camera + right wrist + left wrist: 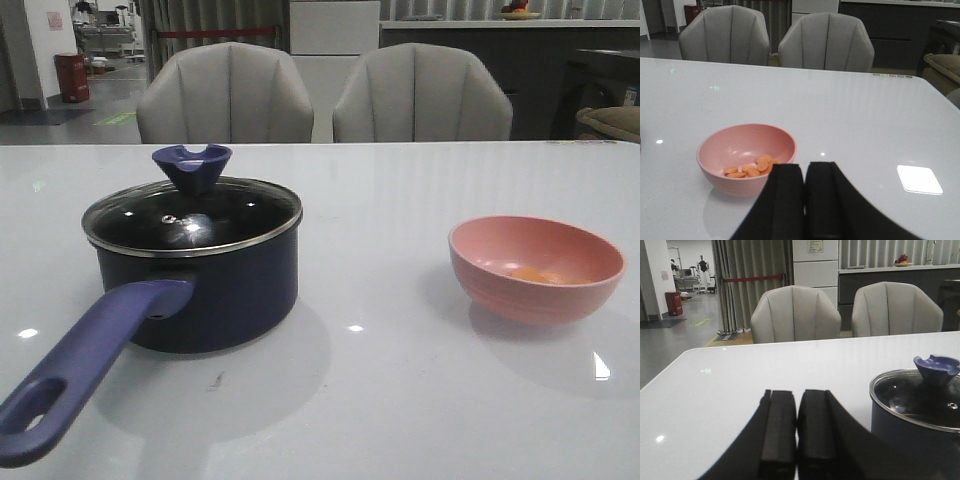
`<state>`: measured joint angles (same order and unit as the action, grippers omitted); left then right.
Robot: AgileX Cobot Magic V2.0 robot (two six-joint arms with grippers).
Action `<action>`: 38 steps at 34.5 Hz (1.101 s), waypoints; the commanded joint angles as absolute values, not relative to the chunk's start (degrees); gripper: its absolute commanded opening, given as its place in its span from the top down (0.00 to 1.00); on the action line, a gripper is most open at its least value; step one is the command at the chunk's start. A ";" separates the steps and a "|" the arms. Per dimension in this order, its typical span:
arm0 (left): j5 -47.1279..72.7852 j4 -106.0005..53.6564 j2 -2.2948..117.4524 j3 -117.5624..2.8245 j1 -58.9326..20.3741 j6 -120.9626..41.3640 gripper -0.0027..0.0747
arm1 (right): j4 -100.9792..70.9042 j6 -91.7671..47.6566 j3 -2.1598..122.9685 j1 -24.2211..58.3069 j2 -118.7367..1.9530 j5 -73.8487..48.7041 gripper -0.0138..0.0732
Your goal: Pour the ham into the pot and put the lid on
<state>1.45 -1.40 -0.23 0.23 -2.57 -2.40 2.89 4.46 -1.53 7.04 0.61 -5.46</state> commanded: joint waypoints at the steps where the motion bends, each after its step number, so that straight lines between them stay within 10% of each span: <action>1: -3.46 -1.82 -1.30 1.50 -2.54 -1.86 0.81 | 3.52 3.79 -1.22 6.75 1.73 -1.08 0.67; 38: -12.88 -6.18 0.12 -6.46 -2.54 -1.97 0.81 | 3.52 3.79 -1.22 6.75 1.73 -1.08 0.67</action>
